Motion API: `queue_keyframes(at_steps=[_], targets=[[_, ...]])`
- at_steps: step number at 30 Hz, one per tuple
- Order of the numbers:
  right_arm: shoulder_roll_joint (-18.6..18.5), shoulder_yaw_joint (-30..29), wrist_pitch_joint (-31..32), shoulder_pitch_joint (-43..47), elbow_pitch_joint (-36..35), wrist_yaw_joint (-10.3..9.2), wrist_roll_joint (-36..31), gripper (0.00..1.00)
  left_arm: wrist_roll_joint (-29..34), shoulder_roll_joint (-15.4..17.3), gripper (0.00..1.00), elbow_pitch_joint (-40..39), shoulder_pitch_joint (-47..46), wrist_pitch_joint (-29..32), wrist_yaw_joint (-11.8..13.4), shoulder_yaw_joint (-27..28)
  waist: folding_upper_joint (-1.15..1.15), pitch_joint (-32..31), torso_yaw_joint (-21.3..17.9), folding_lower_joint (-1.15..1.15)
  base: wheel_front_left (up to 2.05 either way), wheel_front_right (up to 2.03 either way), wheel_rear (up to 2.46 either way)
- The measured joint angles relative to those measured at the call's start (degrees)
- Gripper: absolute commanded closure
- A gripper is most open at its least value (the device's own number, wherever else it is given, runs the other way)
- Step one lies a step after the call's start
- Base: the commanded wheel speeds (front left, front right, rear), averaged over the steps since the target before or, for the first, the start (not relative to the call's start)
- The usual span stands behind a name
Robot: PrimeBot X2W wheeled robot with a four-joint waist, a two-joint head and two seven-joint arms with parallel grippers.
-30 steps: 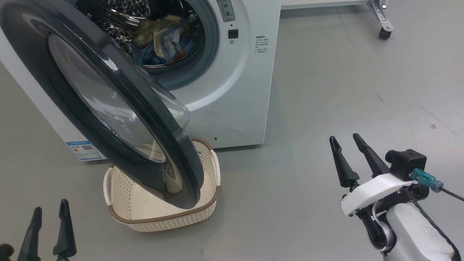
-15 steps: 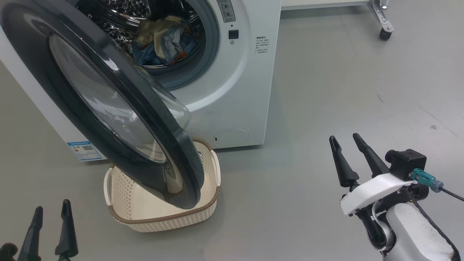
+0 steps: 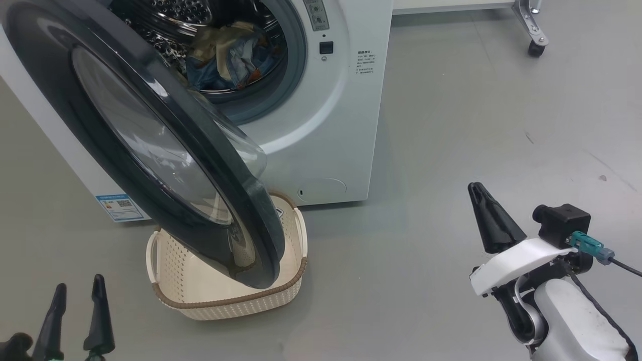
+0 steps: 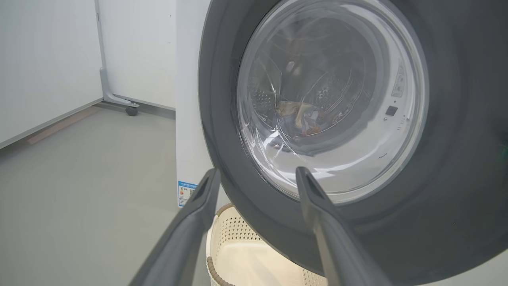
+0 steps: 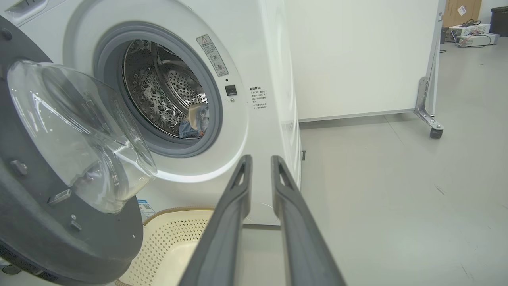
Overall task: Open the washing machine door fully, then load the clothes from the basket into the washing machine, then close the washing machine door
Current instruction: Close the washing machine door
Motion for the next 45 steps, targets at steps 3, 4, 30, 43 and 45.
queue_keyframes(at_steps=[3,4,30,43,45], targets=[[-0.3,-0.5,0.0,-0.1,-0.7,0.0,-0.1,1.0,0.0,-0.3,0.0,0.2,-0.9,0.0,0.0,-1.2,0.0,-0.2,0.6,0.0,0.0,0.0,0.0],[-0.3,-0.6,0.0,-0.1,-1.1,0.0,-0.1,1.0,0.0,-0.3,0.0,0.3,-1.0,0.0,0.0,-1.2,0.0,-0.2,0.8,0.0,0.0,0.0,0.0],[1.2,4.4,0.0,-4.9,-12.6,0.0,-2.8,1.0,0.0,-0.6,0.0,2.6,-1.2,0.0,0.0,-2.8,0.0,-2.9,12.1,0.0,0.0,0.0,0.0],[2.8,9.8,0.0,-5.9,-17.7,0.0,-0.5,1.0,0.0,-0.6,0.0,3.0,-1.1,0.0,0.0,-2.9,0.0,-3.9,16.2,0.0,0.0,0.0,0.0],[2.6,11.6,0.0,-5.9,-17.7,0.0,-0.5,1.0,0.0,-0.6,0.0,3.0,-1.1,0.0,0.0,-3.0,0.0,-3.9,16.9,0.0,0.0,0.0,0.0]])
